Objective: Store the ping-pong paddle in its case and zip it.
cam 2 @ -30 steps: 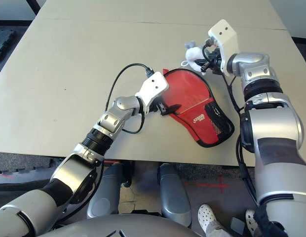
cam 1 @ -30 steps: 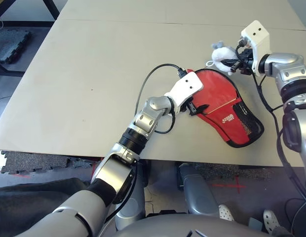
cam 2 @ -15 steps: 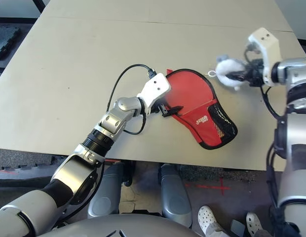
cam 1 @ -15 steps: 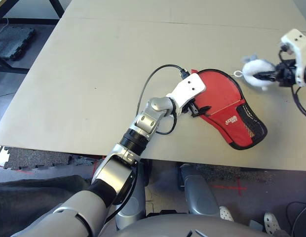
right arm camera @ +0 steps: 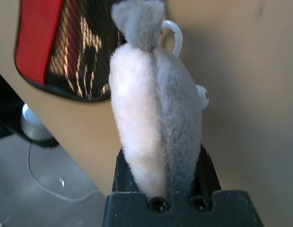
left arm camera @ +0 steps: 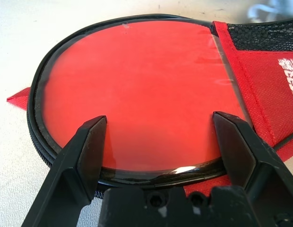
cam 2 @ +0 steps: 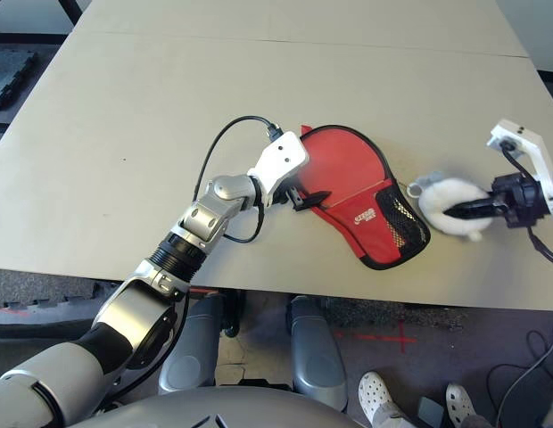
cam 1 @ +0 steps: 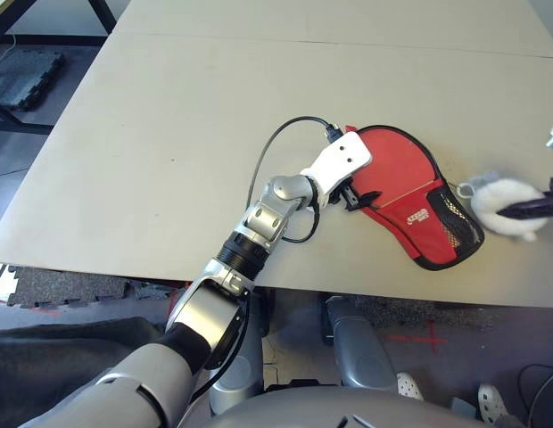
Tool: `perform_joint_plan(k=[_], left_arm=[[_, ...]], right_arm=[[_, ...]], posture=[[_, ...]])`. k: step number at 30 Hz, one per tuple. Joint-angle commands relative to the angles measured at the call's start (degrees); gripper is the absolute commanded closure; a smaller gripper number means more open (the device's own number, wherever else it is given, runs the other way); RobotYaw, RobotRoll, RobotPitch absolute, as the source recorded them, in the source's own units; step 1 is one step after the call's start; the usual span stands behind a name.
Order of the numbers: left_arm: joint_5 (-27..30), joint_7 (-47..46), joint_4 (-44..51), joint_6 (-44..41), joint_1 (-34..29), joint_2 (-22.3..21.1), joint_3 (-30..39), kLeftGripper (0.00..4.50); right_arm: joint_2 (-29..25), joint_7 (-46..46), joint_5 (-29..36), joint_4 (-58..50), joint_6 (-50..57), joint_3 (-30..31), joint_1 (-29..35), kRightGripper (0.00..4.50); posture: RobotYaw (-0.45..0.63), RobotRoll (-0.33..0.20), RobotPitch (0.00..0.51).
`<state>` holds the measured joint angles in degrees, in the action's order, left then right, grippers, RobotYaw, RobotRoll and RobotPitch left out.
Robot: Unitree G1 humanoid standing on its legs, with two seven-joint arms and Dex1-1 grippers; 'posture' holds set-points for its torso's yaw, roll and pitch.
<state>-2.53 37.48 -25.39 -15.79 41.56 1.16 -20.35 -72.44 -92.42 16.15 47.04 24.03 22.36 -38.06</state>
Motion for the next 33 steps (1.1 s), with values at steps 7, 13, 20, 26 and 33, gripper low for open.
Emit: perform_joint_plan(k=[7,13,20,26,33], left_arm=[[-1.2,0.6,-4.8,-2.2,-2.3,-0.3,-1.7,0.0],[-0.9,0.9,-4.3,-2.0,-1.8,-0.5,-1.2,0.0],[4.7,3.9,9.7,-10.3,-1.2,-5.0,4.1,0.0],[14.8,5.7,26.3,-24.3,1.1,-12.2,13.8,0.0],[16.5,-4.3,19.2,-20.6,2.1,-20.8,30.0,0.0]], right_arm=[[-8.2,-0.1,7.9,-7.7,0.1,6.4,8.9,4.12],[-5.2,-0.1,6.6,-3.7,2.1,2.0,5.5,3.15],[-5.6,-0.1,11.2,4.4,2.8,-2.8,0.2,0.56],[0.7,4.1,8.5,18.4,-0.2,-14.7,-9.7,0.05],[9.2,29.7,10.7,24.4,-17.3,-33.6,-10.3,0.05]], posture=[[-0.1,0.0,0.282],[-0.1,0.0,0.271],[-0.11,0.0,0.247],[-0.1,0.0,0.236],[-0.06,0.0,0.232]])
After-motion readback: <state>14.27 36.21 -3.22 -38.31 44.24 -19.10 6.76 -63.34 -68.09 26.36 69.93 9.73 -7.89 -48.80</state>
